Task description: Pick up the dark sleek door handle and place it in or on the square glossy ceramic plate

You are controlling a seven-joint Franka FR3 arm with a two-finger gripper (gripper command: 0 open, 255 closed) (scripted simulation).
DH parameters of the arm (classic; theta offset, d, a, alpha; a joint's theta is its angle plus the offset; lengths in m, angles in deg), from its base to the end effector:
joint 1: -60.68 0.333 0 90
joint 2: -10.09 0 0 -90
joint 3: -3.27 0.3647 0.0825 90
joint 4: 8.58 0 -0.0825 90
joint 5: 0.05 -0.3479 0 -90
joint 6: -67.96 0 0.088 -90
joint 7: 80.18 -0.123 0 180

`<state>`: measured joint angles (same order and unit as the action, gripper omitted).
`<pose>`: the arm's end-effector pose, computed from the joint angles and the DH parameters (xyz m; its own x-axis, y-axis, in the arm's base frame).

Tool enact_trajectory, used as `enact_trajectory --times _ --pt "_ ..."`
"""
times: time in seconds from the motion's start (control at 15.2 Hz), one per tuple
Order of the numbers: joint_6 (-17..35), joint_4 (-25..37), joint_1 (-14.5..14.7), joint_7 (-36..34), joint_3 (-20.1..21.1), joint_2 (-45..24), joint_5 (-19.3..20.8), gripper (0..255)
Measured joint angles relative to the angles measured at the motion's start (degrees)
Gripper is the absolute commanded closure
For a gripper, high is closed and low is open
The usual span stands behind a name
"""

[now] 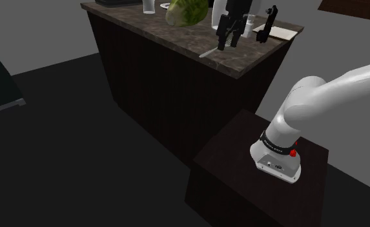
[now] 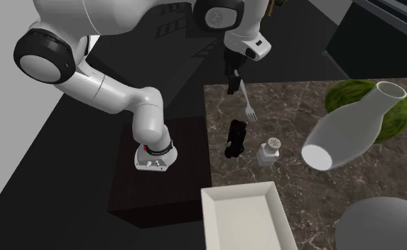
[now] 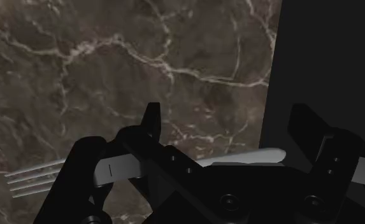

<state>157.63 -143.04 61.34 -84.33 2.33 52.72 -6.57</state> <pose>0.2474 0.0109 0.6032 0.9964 -0.0713 -0.0466 -0.0765 -0.9896 -0.1215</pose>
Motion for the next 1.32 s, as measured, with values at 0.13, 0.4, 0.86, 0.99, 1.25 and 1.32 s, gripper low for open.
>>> enact_trajectory --times 0.13,0.4,0.86,0.99,1.25,1.32 --pt "-0.5 0.26 -0.27 0.41 -0.44 0.29 0.5 0" --pt "-2.8 2.82 -2.11 3.6 -3.61 0.63 4.11 0" --pt "-6.37 8.41 -5.18 10.31 -9.71 0.52 10.89 0" --pt "-7.38 10.39 -5.96 12.4 -11.52 0.31 12.75 0" --pt "-8.66 14.95 -7.09 16.47 -15.0 -1.25 16.04 0" --pt "-9.05 16.1 -7.31 17.26 -15.63 -1.57 16.69 0"
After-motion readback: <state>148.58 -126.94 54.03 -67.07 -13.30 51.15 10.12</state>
